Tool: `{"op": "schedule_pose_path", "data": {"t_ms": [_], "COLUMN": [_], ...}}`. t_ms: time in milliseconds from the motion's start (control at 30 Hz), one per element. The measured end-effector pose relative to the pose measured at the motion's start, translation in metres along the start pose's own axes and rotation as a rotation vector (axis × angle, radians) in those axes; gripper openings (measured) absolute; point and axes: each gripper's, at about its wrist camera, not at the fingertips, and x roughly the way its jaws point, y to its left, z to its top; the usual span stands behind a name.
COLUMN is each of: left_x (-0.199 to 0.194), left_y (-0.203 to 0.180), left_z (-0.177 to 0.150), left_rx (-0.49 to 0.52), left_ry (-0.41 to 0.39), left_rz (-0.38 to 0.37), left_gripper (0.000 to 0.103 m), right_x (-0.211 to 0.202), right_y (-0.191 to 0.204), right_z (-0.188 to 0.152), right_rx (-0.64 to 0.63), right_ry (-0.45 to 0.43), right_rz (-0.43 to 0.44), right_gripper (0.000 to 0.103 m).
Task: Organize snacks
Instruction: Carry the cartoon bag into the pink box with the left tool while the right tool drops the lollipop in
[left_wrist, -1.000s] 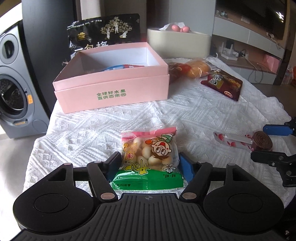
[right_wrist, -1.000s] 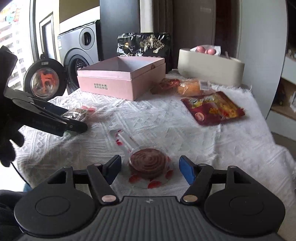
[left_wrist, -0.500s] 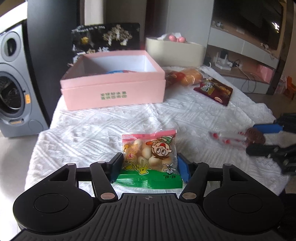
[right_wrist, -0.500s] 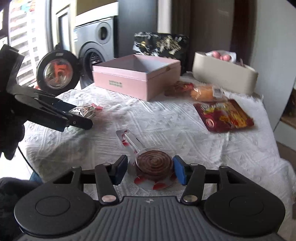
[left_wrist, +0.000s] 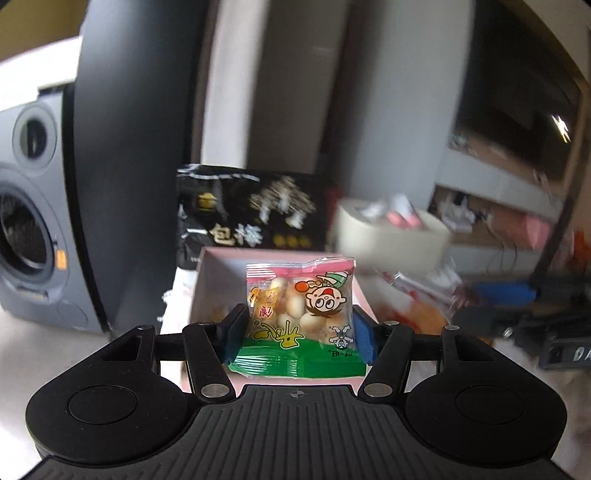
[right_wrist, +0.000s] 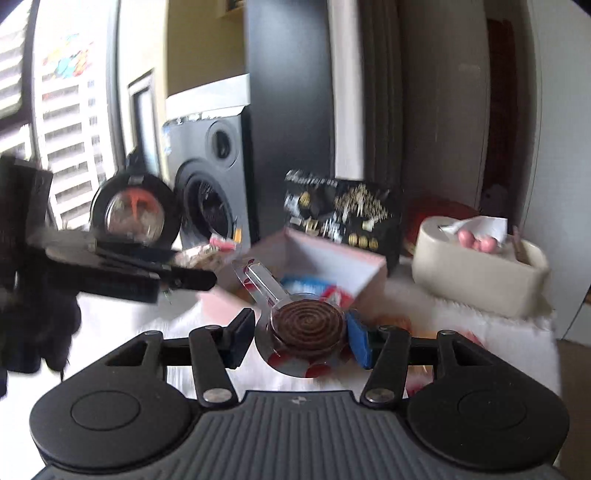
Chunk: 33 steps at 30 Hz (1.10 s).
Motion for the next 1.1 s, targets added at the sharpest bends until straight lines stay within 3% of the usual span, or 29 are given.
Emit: {"op": "schedule_pose_path", "data": {"t_ms": [133,267,367,467,567,633,733,867,933,1100], "left_x": [0.046,0.100,0.110,0.119,0.125,0.129,0.130,0.146,0.141,0.102], "left_y": [0.032,0.036,0.039,0.041,0.017,0.001,-0.006,-0.011,-0.013,-0.017], "left_z": [0.021,0.017,0.007,0.001,-0.021,-0.035,-0.037,-0.040,-0.038,-0.023], "left_rx": [-0.115,-0.042,-0.071,-0.059,0.155,0.276,0.266,0.328,0.324,0.250], "left_ry": [0.010,0.157,0.155,0.159,0.236,0.310,0.342,0.467,0.433,0.209], "left_rz": [-0.031,0.005,0.001,0.015,0.079,0.033,-0.035,-0.010,0.017,0.115], "left_gripper": [0.065,0.065,0.065,0.065,0.065,0.066,0.066,0.067,0.065,0.064], "right_x": [0.067,0.132,0.157,0.150,0.133,0.117,0.095,0.069,0.059,0.025], "right_y": [-0.023,-0.038,-0.044,-0.052,-0.069,-0.081,-0.102,-0.133,-0.147,-0.165], "right_z": [0.029,0.038,0.038,0.035,0.035,0.032,0.022,-0.004,-0.018,-0.054], "right_rx": [0.156,0.169,0.151,0.135,0.136,0.121,0.122,0.184,0.218,0.219], "right_ry": [0.028,0.137,0.196,0.166,0.133,0.120,0.118,0.159,0.177,0.175], "right_rz": [0.005,0.047,0.047,0.040,-0.004,-0.068,-0.143,-0.236,-0.265,-0.334], "right_gripper": [0.054,0.055,0.055,0.056,0.058,0.058,0.059,0.060,0.060,0.061]}}
